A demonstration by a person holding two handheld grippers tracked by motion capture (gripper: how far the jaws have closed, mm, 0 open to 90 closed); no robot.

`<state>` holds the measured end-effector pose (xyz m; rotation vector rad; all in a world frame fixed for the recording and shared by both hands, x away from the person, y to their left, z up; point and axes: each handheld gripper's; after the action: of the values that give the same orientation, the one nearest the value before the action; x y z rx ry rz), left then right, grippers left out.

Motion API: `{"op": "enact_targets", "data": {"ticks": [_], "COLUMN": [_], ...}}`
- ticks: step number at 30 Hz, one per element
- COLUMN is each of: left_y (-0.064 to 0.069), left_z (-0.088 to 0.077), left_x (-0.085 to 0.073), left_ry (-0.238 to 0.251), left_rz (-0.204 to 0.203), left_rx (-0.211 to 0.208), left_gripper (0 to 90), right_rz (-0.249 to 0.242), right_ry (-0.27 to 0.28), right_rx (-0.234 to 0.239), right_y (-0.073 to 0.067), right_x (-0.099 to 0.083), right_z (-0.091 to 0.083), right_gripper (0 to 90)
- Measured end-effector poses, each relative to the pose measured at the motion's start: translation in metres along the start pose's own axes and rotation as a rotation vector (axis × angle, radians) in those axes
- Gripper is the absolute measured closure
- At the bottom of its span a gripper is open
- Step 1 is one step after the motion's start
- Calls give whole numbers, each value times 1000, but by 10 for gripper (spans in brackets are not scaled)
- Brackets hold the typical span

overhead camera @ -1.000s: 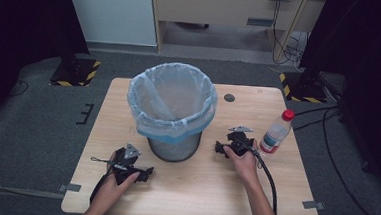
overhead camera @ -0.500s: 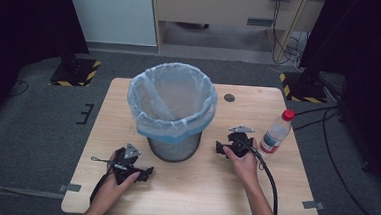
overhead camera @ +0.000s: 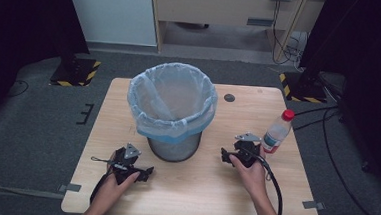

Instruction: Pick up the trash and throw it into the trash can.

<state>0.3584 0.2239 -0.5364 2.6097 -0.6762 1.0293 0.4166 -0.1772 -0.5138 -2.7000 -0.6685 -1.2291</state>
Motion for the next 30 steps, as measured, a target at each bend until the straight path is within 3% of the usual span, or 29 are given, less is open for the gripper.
{"op": "enact_targets", "data": {"ticks": [13,15,20,30], "left_y": [0,0,0,0], "left_z": [0,0,0,0], "left_x": [0,0,0,0], "left_ry": [0,0,0,0], "left_rz": [0,0,0,0], "left_rx": [0,0,0,0], "left_gripper": [0,0,0,0], "right_rz": [-10,20,39,81], "right_ry": [14,28,29,36], "right_rx": [-10,2,-5,-75], "right_y": [9,12,18,35], "right_x": [-25,-29,-37,-46], "right_z": [-32,-37,-48,-61], "right_gripper": [59,58,56,55]}}
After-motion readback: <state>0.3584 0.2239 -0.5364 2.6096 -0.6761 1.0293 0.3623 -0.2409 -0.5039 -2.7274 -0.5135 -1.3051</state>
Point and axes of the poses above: each handheld gripper's, and its own axes: z roughly forward along the jaws, x roughly out of its top, y roughly to its right, and after that the axes turned 5 degrees about -z, right-handed
